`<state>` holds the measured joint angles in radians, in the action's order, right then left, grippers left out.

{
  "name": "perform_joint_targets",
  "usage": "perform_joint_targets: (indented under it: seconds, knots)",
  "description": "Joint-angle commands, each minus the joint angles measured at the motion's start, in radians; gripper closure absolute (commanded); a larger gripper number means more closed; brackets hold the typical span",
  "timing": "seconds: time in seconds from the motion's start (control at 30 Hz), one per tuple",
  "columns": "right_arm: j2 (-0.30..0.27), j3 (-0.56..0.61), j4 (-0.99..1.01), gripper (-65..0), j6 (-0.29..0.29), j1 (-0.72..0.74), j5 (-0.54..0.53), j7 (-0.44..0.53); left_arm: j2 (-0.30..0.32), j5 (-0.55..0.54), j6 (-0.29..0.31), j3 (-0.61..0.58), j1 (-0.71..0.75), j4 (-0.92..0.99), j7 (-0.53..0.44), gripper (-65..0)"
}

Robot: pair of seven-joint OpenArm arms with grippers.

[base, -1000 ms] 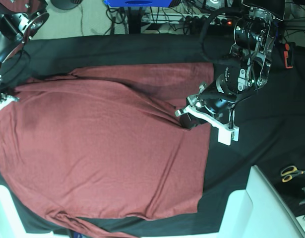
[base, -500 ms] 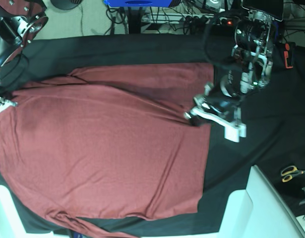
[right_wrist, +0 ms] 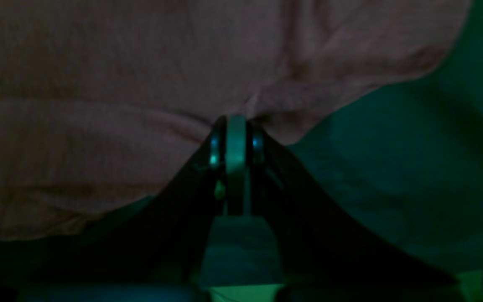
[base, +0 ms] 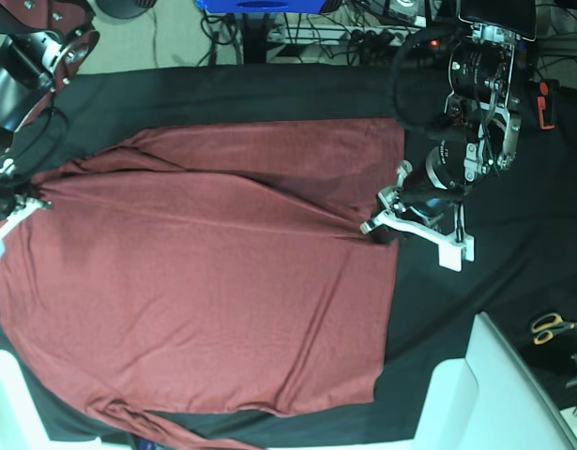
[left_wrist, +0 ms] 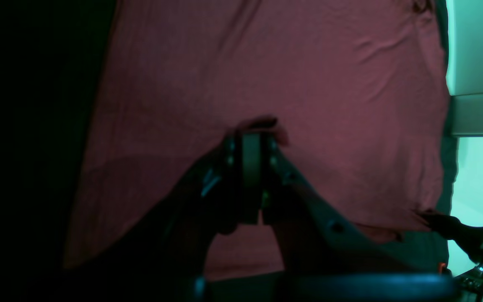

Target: Fold the T-shirt properly

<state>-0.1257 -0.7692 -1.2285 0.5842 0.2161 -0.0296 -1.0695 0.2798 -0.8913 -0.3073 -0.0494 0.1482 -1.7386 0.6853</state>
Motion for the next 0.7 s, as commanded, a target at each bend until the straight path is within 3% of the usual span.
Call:
perform_joint_targets:
  seconds: [0.0, 0.1, 0.37, 0.67]
  knots:
    - [-0.018, 0.000, -0.015, -0.2, -0.007, 0.029, -0.008, 0.012, 0.008, -0.010, 0.007, 0.006, -0.011, -0.008, -0.016, 0.0]
    - [-0.018, 0.001, -0.015, -0.2, -0.057, 0.029, -0.010, 0.013, 0.005, 0.018, 0.007, 0.007, -0.012, 0.001, -0.017, 0.0]
    - [-0.018, 0.001, 0.025, -0.2, -0.062, 0.058, -0.010, 0.015, 0.003, 0.036, 0.007, 0.016, -0.023, 0.004, -0.019, 0.0]
    - [-0.018, 0.001, 0.103, -0.2, -0.063, 0.062, -0.010, 0.087, 0.003, 0.033, 0.007, 0.016, -0.037, 0.058, -0.019, 0.0]
